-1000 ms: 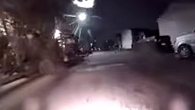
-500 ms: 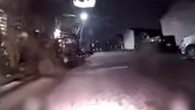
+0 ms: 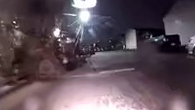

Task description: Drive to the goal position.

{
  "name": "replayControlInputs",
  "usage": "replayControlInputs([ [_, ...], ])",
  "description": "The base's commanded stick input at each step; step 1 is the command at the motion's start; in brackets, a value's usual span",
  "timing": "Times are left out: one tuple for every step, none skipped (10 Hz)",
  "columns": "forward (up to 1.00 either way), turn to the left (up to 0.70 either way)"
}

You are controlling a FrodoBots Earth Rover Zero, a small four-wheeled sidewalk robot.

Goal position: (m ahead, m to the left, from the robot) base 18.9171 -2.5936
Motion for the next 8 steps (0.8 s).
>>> replayControlInputs([
  [0.70,0.00],
  [0.70,0.00],
  [0.70,0.00],
  [0.70,0.00],
  [0.70,0.00],
  [0.70,0.02],
  [0.70,0.02],
  [0.70,0.02],
])
